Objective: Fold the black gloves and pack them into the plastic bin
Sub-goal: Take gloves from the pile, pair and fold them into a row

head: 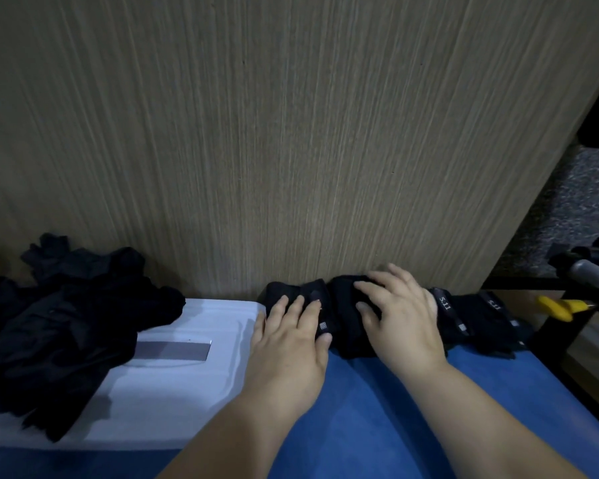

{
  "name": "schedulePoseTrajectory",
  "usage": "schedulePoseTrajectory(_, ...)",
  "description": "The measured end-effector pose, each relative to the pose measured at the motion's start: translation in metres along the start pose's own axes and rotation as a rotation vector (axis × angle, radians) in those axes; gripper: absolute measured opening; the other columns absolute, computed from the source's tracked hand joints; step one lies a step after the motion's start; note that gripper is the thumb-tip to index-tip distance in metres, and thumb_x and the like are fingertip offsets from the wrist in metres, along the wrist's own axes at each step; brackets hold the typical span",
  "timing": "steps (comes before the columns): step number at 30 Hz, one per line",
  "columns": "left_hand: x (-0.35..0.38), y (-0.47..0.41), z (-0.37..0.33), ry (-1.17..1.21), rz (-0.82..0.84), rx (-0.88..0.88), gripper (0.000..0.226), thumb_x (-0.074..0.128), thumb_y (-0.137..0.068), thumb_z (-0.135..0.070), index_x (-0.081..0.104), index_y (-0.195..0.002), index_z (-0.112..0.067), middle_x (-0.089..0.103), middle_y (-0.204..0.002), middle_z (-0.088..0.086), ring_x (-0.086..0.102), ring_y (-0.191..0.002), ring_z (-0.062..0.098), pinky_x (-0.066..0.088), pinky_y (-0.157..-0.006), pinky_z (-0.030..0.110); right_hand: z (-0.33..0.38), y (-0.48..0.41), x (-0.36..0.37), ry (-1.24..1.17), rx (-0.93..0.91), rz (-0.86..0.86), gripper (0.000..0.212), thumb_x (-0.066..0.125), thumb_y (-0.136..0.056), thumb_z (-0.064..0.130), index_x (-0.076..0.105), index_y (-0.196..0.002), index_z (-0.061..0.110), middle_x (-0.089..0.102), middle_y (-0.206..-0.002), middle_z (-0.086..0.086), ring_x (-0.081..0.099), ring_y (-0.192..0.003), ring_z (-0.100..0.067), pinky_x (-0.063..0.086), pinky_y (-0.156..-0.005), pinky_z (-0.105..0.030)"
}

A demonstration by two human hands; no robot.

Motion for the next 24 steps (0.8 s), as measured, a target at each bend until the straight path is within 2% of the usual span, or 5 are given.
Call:
schedulePoseTrajectory(4, 0.0, -0.001, 0.0, 0.012, 0.019, 0.005, 0.051, 0.022, -0.102, -0.044, 0.008, -0.151, -0.039, 0.003, -0.161, -0.012, -0.009, -0.147, 0.009, -0.008, -0.118, 0.034, -0.001, 0.005, 0.009, 0.007, -0.014, 0.26, 0.051, 0.027, -0.099, 0.052, 0.04, -0.144, 0.031, 0.033, -0.152, 0.017, 0.008, -0.146, -0.004, 0.007, -0.115, -0.03)
schedulePoseTrajectory(10, 0.002, -0.003, 0.003, 0.004, 0.02, 0.015, 0.049, 0.023, -0.102, -0.044, 0.012, -0.149, -0.045, 0.006, -0.16, -0.015, -0.006, -0.147, 0.01, -0.003, -0.118, 0.036, 0.0, 0.01, 0.012, 0.048, 0.007, 0.439, 0.052, 0.018, -0.1, 0.05, 0.016, -0.151, 0.037, 0.009, -0.159, 0.017, -0.005, -0.147, -0.005, 0.003, -0.117, -0.034)
schedulePoseTrajectory(18, 0.003, -0.003, 0.004, 0.015, 0.03, 0.008, 0.051, 0.026, -0.101, -0.049, 0.01, -0.149, -0.046, 0.0, -0.161, -0.015, -0.01, -0.147, 0.011, -0.004, -0.119, 0.039, 0.002, 0.011, 0.017, 0.123, 0.007, 0.427, 0.054, 0.012, -0.098, 0.054, 0.021, -0.15, 0.039, 0.012, -0.159, 0.016, -0.001, -0.147, -0.01, 0.008, -0.116, -0.04)
schedulePoseTrajectory(21, -0.003, 0.001, 0.004, 0.037, 0.016, 0.015, 0.055, 0.027, -0.1, -0.05, 0.006, -0.15, -0.044, -0.006, -0.16, -0.015, -0.013, -0.147, 0.01, -0.006, -0.118, 0.038, 0.004, 0.01, 0.011, 0.15, -0.013, 0.279, 0.07, 0.001, -0.087, 0.06, 0.037, -0.143, 0.038, 0.021, -0.157, 0.012, 0.011, -0.144, -0.014, 0.016, -0.11, -0.044)
schedulePoseTrajectory(24, -0.015, 0.009, 0.006, 0.039, -0.023, 0.027, 0.055, 0.029, -0.1, -0.049, 0.008, -0.151, -0.042, -0.004, -0.16, -0.016, -0.011, -0.146, 0.008, -0.006, -0.118, 0.034, 0.009, 0.009, -0.001, 0.115, -0.026, 0.061, 0.053, 0.022, -0.093, 0.052, 0.059, -0.124, 0.031, 0.043, -0.144, 0.004, 0.028, -0.135, -0.02, 0.027, -0.103, -0.05)
Point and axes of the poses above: each hand's wrist, its own y-axis away from the middle knuckle, its own x-axis out of the palm, z = x × y, the point moved 3 cm from there along -y, towards the middle knuckle
